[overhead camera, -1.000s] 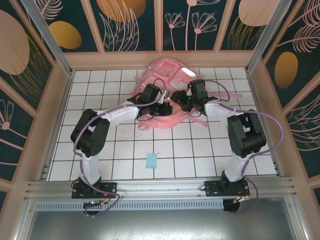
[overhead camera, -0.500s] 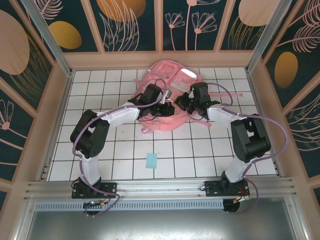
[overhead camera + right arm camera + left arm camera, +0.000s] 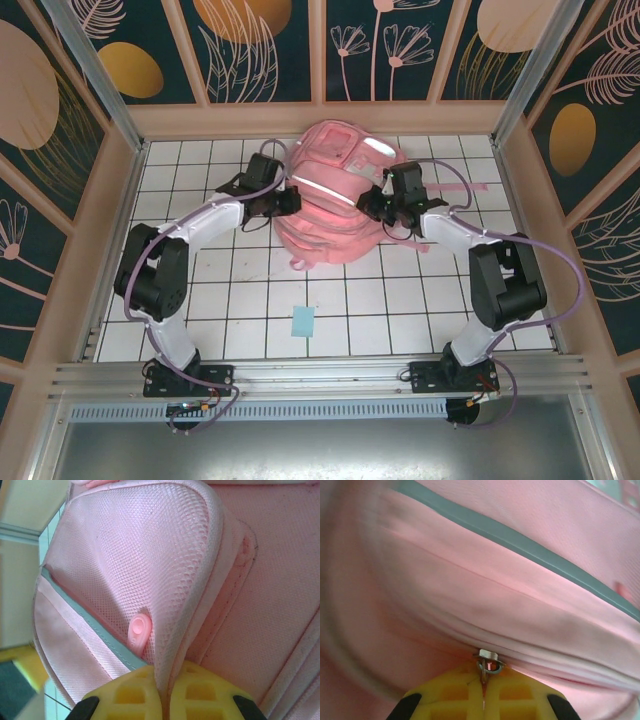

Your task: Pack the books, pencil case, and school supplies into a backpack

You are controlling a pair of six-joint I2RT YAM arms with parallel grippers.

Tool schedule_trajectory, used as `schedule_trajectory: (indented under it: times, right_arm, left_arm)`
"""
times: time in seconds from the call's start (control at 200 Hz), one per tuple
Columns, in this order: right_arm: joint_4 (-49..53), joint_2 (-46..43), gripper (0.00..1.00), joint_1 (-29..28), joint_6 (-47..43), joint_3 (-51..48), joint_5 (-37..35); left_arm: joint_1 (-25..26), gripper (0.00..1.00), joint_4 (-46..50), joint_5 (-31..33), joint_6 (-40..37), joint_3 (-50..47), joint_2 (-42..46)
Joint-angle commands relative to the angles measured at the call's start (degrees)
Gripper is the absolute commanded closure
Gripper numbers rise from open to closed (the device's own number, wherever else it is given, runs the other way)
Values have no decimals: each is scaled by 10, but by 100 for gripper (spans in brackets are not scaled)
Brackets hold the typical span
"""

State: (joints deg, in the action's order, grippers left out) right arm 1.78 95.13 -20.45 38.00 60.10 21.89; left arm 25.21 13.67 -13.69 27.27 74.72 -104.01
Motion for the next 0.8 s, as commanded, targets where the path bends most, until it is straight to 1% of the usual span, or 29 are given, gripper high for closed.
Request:
schedule_trajectory:
  times: [0.0,0.085,0.115,0.24,0.325,0.41,0.425,0.46,0.49,0.515,0.56,0.63,0.71,0.796]
  right_arm:
    - [48,-22,100,5,-83,25,-4]
    - [58,-14,100,12,-117,36,-11]
    - [61,-8,100,16,-124,42,-18]
    - [55,31,100,36,-133,83,-26]
    - [56,69,100,44,-136,129,-39]
    - [68,106,100,51,-133,180,-58]
    - [71,110,97,52,-130,187,-61]
    - [77,119,86,56,-122,202,-64]
    - [81,123,72,59,-117,210,-62]
    - [84,122,63,59,-112,213,-61]
    - [85,110,54,58,-105,209,-67]
    - [89,78,39,59,-93,183,-80]
    - [100,29,33,58,-79,144,-91]
    - [102,-22,32,58,-60,95,-75]
  left_arm:
    - [-19,100,-9,64,-20,40,-12]
    - [-23,100,4,40,-29,51,-23]
    - [-23,100,2,21,-29,45,-18]
    - [-11,100,-16,-40,-25,-22,38]
    - [22,100,-17,-75,-26,-53,77]
    - [70,100,-20,-103,-14,-61,82]
    - [78,100,-22,-108,-10,-60,82]
    - [93,100,-35,-116,4,-61,78]
    - [103,100,-51,-124,18,-62,74]
    - [108,100,-67,-133,29,-62,69]
    - [115,100,-87,-137,45,-56,62]
    - [121,100,-109,-146,56,-34,22]
    - [124,100,-118,-155,61,8,-11]
    - [127,100,-119,-156,59,53,-44]
